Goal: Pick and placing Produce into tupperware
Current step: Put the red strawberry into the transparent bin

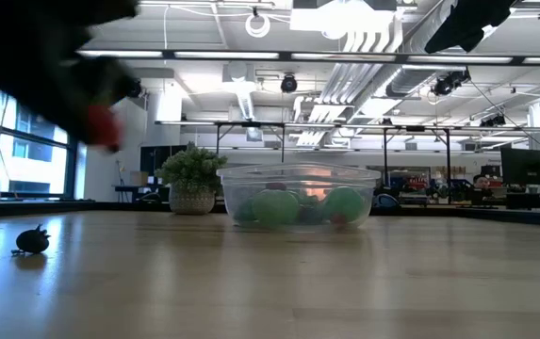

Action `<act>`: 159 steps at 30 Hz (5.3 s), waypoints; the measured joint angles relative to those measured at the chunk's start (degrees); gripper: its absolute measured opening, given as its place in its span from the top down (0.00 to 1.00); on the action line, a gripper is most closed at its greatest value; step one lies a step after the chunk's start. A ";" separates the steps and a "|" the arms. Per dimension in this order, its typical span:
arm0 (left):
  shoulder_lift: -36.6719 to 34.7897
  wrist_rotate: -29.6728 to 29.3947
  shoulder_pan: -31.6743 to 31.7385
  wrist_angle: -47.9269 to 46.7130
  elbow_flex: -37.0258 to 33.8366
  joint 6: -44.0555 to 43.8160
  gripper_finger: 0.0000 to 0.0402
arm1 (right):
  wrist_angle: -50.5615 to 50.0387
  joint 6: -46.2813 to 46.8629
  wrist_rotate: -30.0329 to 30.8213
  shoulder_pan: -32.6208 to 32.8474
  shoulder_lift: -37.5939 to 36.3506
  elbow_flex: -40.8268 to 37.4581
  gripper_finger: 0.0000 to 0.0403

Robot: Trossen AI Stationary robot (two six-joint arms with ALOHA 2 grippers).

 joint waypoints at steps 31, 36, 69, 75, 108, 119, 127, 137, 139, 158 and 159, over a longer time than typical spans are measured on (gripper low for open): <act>22.46 23.32 42.65 -6.77 31.33 42.53 0.62 | -0.01 0.00 0.02 0.01 -0.02 0.00 0.94; 25.48 23.19 42.91 -6.88 31.36 42.64 0.62 | 0.00 0.00 0.02 0.00 -0.02 0.00 0.94; 25.79 26.57 42.86 -8.48 31.36 42.94 0.62 | 0.00 0.00 0.00 0.02 -0.02 0.00 0.94; 25.79 27.63 42.86 -8.11 31.36 42.97 0.62 | 0.00 0.00 0.00 0.00 -0.02 -0.02 0.94; 20.79 40.49 43.22 -10.05 31.34 35.69 0.31 | 0.02 0.00 0.02 0.02 0.00 0.00 0.94; 9.04 59.09 40.30 -35.50 31.34 32.88 0.31 | 0.01 0.00 0.02 0.00 -0.02 -0.01 0.94; 1.96 36.35 26.30 -60.59 31.32 28.98 0.31 | 0.00 0.00 0.02 0.00 -0.02 0.00 0.94; -11.73 13.91 0.20 -61.60 31.32 0.95 0.31 | 0.02 0.00 0.01 0.01 0.00 -0.01 0.94; -13.66 8.84 -6.83 -60.64 30.82 -2.44 0.31 | 0.00 0.00 0.00 0.02 -0.02 -0.02 0.94; -8.93 9.53 -23.65 -20.34 4.69 18.47 0.31 | -0.01 0.00 0.02 0.00 -0.02 -0.02 0.94; -8.46 10.67 -23.08 -17.54 3.53 19.64 0.31 | -0.02 0.00 0.00 0.02 -0.02 0.00 0.94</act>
